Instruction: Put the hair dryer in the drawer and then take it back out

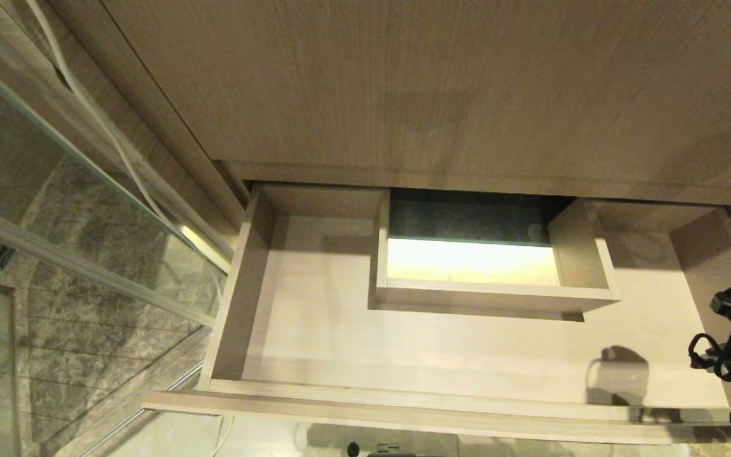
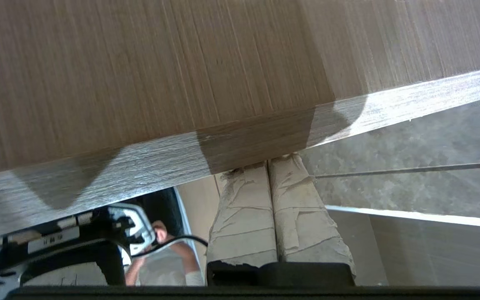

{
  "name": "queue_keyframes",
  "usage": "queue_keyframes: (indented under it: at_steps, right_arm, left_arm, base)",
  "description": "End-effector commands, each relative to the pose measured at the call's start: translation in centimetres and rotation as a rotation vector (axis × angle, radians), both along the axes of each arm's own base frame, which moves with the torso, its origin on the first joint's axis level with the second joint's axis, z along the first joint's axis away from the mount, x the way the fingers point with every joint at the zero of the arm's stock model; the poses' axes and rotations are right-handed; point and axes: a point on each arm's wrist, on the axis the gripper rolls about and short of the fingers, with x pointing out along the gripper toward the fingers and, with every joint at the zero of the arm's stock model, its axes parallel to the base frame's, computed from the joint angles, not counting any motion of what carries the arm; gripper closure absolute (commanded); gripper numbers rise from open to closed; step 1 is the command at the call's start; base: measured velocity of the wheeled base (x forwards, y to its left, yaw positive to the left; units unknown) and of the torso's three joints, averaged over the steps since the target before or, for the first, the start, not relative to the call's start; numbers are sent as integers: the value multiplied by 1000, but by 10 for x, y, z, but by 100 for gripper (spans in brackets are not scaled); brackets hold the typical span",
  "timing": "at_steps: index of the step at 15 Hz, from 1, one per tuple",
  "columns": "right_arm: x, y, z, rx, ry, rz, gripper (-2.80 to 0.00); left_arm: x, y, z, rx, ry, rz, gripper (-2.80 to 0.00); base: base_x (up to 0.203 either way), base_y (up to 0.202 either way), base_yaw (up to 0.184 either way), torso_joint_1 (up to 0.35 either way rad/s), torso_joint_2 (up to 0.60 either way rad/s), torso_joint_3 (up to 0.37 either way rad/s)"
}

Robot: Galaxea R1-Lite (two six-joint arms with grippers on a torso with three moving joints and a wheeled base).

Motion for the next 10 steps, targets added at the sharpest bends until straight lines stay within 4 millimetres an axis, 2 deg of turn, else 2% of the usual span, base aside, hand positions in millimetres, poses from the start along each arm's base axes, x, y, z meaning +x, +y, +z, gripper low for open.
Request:
queue_keyframes:
  at_steps: [1, 10]
  right_arm:
    - [1, 0, 2, -7, -15, 2, 0]
    - [7, -2, 15, -21, -95, 8, 0]
  left_arm:
    - [0, 0, 0, 0, 0, 0, -280]
    - [0, 0, 0, 0, 0, 0, -280]
  base:
    - [0, 0, 0, 0, 0, 0]
    - [0, 0, 0, 0, 0, 0]
